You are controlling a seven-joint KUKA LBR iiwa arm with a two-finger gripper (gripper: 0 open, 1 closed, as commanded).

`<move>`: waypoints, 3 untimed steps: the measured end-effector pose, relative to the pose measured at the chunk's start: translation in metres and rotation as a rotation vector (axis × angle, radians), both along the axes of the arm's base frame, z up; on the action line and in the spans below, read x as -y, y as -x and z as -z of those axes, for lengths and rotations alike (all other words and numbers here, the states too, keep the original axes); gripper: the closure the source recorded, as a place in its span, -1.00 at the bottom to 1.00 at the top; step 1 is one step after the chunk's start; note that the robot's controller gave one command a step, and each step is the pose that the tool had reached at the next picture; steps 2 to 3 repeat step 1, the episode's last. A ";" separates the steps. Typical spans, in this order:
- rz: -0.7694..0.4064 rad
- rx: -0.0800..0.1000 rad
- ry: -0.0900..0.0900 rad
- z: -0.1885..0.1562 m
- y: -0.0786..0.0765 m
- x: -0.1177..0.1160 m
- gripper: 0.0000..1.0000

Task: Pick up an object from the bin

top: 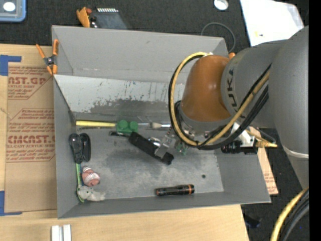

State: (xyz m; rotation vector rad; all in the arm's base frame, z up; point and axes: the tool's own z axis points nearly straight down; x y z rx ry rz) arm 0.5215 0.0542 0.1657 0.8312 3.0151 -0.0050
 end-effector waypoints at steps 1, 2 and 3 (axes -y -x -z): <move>0.007 0.000 0.000 -0.075 -0.018 0.002 1.00; 0.007 0.000 0.000 -0.075 -0.018 0.002 1.00; 0.007 0.000 0.000 -0.075 -0.018 0.002 1.00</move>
Offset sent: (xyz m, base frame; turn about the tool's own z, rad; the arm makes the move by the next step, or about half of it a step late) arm 0.0289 -0.0068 -0.0908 0.1667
